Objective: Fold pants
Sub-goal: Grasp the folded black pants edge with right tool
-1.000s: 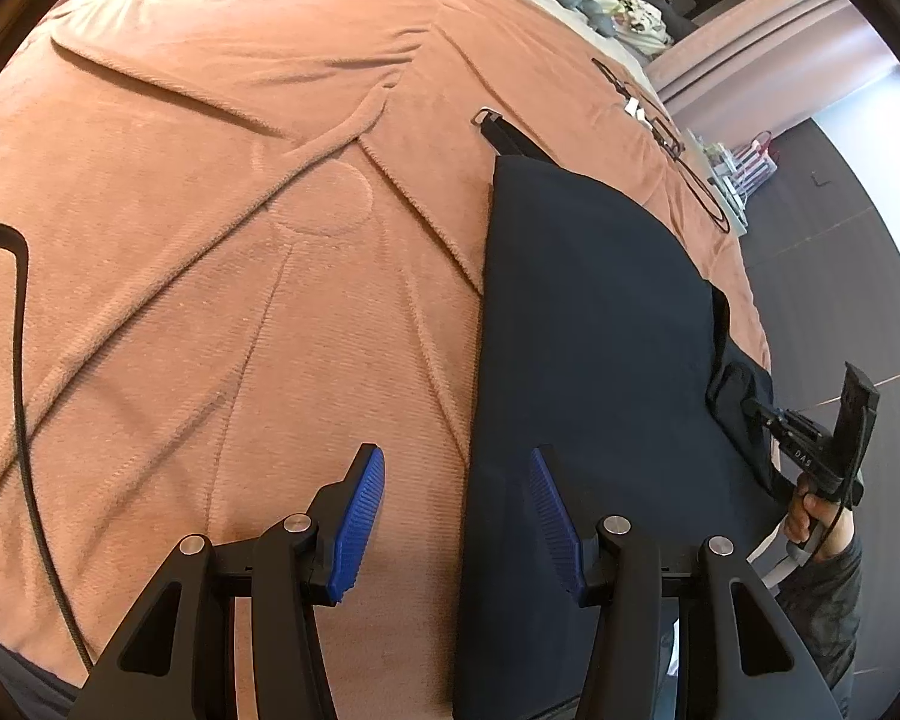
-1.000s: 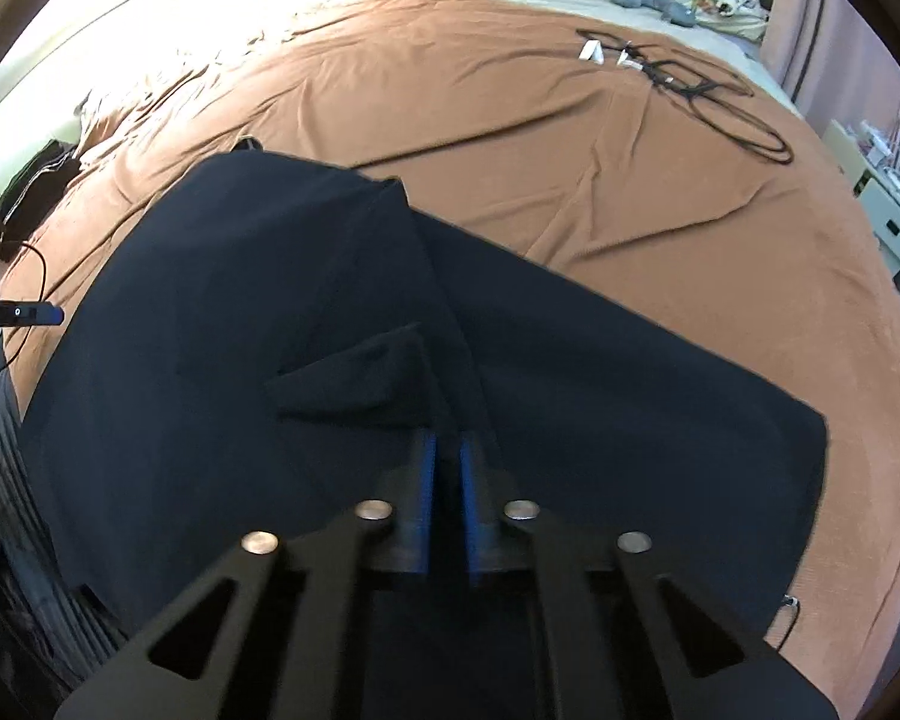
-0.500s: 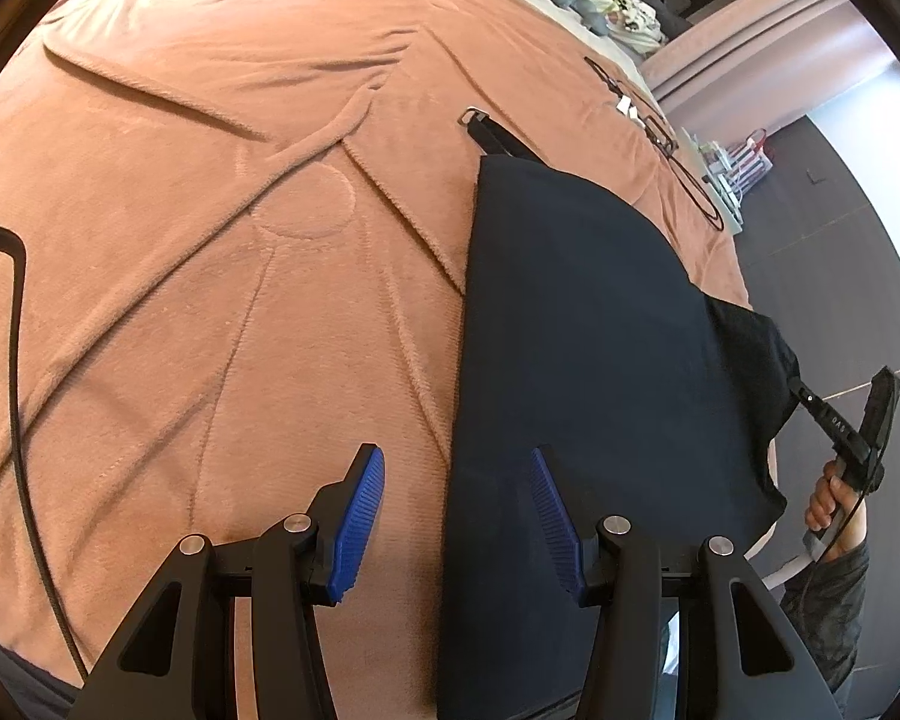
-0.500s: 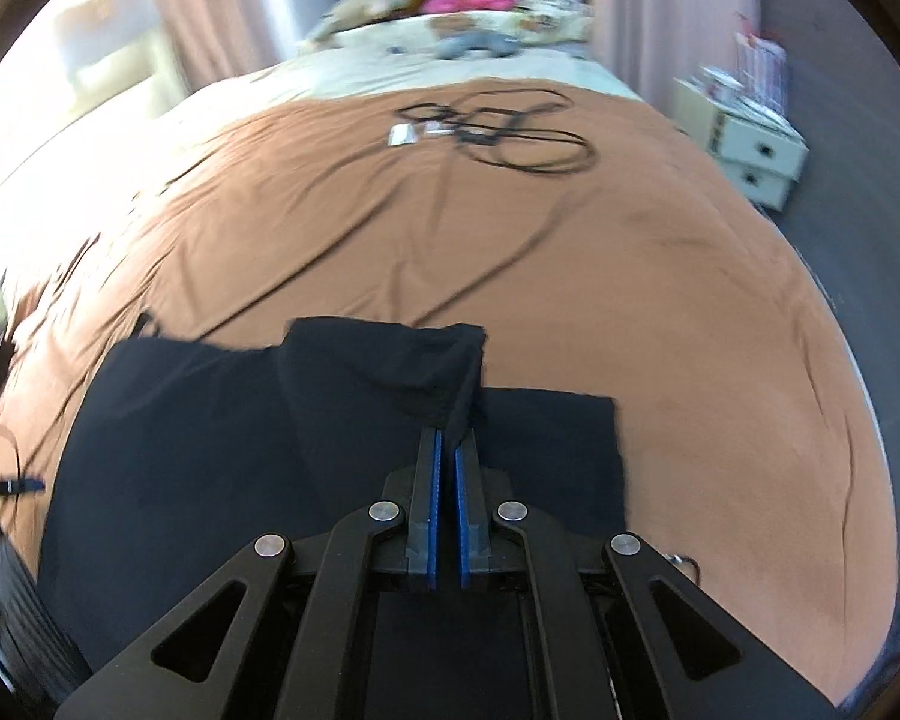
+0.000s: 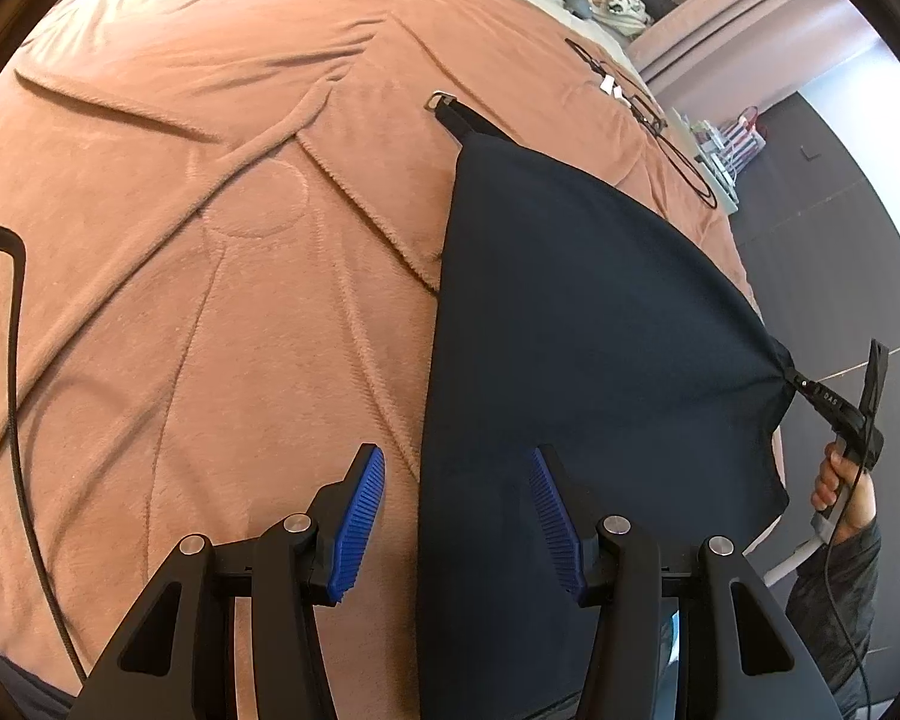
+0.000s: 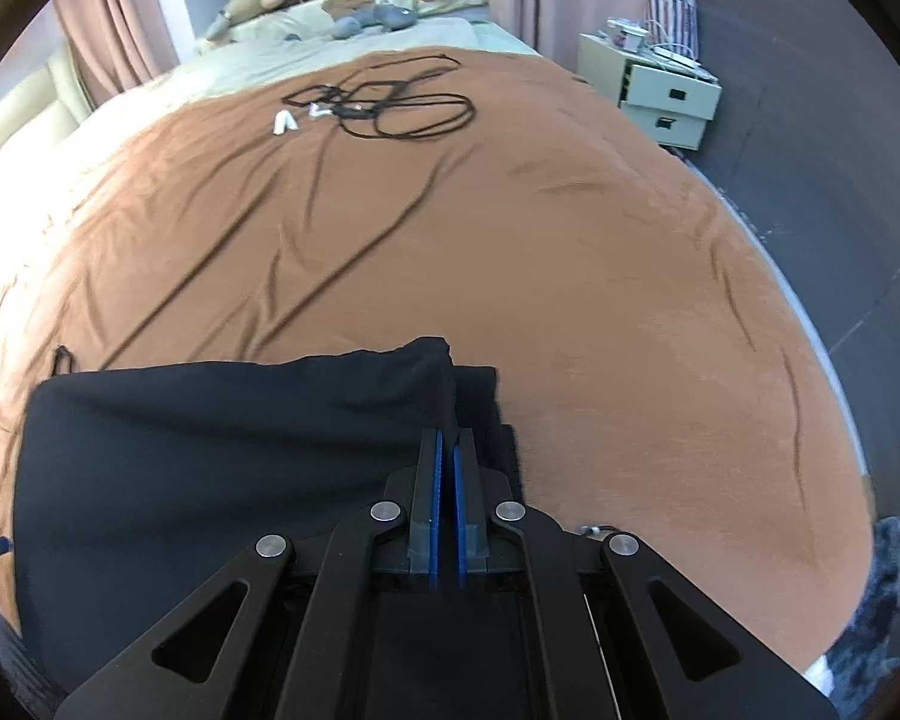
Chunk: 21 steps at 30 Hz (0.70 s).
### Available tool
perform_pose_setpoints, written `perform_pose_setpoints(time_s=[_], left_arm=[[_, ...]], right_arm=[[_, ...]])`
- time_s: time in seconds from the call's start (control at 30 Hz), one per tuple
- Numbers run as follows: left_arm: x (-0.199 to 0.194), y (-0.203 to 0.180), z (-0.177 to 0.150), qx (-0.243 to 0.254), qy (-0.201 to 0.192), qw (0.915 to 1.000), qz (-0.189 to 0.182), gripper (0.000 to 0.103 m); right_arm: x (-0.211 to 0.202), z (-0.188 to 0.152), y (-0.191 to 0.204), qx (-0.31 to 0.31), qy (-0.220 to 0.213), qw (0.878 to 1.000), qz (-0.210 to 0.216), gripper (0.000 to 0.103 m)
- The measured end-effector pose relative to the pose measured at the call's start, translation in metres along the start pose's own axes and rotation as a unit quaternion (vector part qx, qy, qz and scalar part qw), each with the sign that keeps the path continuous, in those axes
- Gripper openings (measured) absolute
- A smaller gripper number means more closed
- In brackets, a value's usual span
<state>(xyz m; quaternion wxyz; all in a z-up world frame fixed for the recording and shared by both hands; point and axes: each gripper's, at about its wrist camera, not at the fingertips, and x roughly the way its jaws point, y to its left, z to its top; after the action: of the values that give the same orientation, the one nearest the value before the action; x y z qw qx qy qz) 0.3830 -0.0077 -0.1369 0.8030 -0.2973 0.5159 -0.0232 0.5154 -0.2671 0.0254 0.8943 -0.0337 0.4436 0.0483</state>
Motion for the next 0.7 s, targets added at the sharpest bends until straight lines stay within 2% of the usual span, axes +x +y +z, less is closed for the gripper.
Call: perform_pose_setpoints(time_s=[0.27,0.5,0.7], left_arm=[[0.005,-0.005,0.006,0.004,-0.004,1.0000,0.001,0.053],[0.006,-0.007,0.016,0.005,-0.017,0.9998,-0.006,0.052],[0.026,-0.007,0.025,0.004,-0.001,1.0000,-0.005,0.049]], right_arm=[[0.024,0.006,0.008,-0.009,0.017,0.999,-0.050,0.000],[0.044,0.002,0.008,-0.004,0.021,0.999,-0.047,0.000],[0.052,-0.002,0.004,-0.001,0.011,0.999,-0.038,0.000]])
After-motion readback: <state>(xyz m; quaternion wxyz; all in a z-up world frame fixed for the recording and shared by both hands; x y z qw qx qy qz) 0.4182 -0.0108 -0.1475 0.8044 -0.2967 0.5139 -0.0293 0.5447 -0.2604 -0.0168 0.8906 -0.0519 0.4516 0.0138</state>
